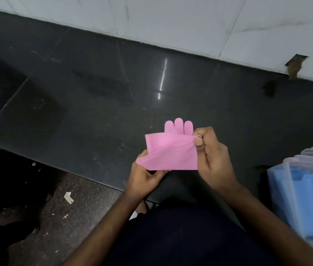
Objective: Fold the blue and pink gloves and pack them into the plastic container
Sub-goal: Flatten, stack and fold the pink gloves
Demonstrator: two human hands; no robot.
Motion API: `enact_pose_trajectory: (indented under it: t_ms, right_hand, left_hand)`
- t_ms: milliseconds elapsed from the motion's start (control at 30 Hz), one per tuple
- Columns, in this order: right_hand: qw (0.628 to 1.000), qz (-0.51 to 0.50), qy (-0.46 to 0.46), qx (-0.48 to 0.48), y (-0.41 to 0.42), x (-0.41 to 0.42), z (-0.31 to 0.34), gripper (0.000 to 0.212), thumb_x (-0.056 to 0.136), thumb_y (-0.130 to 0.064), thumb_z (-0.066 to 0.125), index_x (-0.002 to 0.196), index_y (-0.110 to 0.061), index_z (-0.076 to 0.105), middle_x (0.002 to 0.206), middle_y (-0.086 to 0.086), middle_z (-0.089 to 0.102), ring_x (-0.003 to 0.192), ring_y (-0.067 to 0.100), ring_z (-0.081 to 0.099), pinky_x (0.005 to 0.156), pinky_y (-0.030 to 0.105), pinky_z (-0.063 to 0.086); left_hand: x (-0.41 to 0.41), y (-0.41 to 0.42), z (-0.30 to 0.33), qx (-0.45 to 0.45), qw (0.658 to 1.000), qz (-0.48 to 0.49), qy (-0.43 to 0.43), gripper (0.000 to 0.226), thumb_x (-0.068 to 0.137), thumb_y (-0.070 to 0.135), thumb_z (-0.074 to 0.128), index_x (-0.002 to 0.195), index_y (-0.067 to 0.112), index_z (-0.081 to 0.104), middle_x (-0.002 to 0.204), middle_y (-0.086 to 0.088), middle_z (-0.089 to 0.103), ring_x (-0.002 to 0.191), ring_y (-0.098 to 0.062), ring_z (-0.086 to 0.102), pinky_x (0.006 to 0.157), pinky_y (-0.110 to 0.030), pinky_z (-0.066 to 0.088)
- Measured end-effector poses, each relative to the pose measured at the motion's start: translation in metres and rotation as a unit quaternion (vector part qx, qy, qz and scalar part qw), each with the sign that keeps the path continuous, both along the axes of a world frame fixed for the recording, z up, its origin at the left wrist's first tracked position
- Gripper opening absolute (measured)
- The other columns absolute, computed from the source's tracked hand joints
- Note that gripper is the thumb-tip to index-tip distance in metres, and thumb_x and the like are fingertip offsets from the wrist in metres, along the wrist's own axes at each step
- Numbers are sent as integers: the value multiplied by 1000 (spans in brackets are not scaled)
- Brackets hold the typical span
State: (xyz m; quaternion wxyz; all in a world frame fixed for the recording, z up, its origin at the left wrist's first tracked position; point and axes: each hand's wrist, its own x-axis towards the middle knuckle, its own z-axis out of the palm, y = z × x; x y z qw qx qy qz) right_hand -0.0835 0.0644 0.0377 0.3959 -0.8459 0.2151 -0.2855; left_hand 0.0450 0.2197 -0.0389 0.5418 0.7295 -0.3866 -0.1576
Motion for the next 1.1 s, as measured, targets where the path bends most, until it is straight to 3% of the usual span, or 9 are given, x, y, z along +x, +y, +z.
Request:
enact_pose_trajectory:
  t_ms: [100,267,333,433,533,700,900,1000,1100]
  right_hand:
    - [995,-67,42,56,-10,-2,-6,23,109,-35,37,100,-19,51,75,-5,59,62,7,53,56,20,42]
    - [977,-126,103,136,-22,-7,-23,23,107,-40,41,100,-24,55,90,-7,70,76,12,65,65,34,53]
    - [969,-141,129,158,-25,-9,-29,23,107,-40,41,101,-24,57,94,-11,69,81,10,64,69,31,51]
    - [954,-171,158,190,-29,-9,-33,21,106,-36,44,99,-22,59,92,-8,69,83,15,65,72,38,55]
    - [928,-192,141,288,-27,-7,-31,23,104,-37,47,94,-25,64,93,-7,72,88,17,69,80,45,59]
    - [875,-141,104,452,-16,-16,-28,49,94,-69,48,112,-28,69,110,-1,77,103,21,74,90,49,60]
    - [904,-72,162,389,-12,-28,-35,29,95,-41,67,114,-18,65,108,2,77,101,22,74,93,53,57]
    - [936,-98,205,269,-17,-26,-38,12,99,-26,61,104,-15,61,98,7,73,92,30,70,84,52,57]
    - [956,-114,223,152,-17,-19,-36,15,102,-25,54,99,-11,50,86,7,67,77,27,65,69,47,56]
  left_hand:
    - [-4,0,-6,-22,997,-11,67,7,84,27,80,90,29,78,86,23,74,83,7,67,71,-17,49]
    - [-11,-6,3,-56,991,-58,104,17,86,22,81,102,15,82,114,6,77,109,-17,71,91,-26,54]
    - [-12,-7,5,-48,986,-63,144,17,87,25,80,96,11,82,101,0,79,98,-15,73,83,-29,55]
    - [-15,-10,8,-11,973,-63,220,44,89,38,73,81,-5,72,78,-24,70,74,-19,62,67,-38,49]
    - [-18,-15,10,13,966,-37,255,52,92,41,69,71,-7,62,66,-11,57,65,-18,49,62,-36,39]
    - [-15,-27,11,43,964,-3,263,31,97,34,67,71,18,70,72,5,71,67,-10,61,61,-29,49]
    - [-12,-31,8,80,967,-12,240,23,98,36,62,95,17,75,87,-5,78,79,-16,69,74,-46,58]
    - [-11,-32,10,93,965,-3,244,31,97,37,62,88,9,72,83,-12,74,75,-19,62,70,-47,53]
    - [-7,-36,15,84,961,8,263,42,93,37,66,87,-4,69,90,-25,67,76,-26,58,70,-46,49]
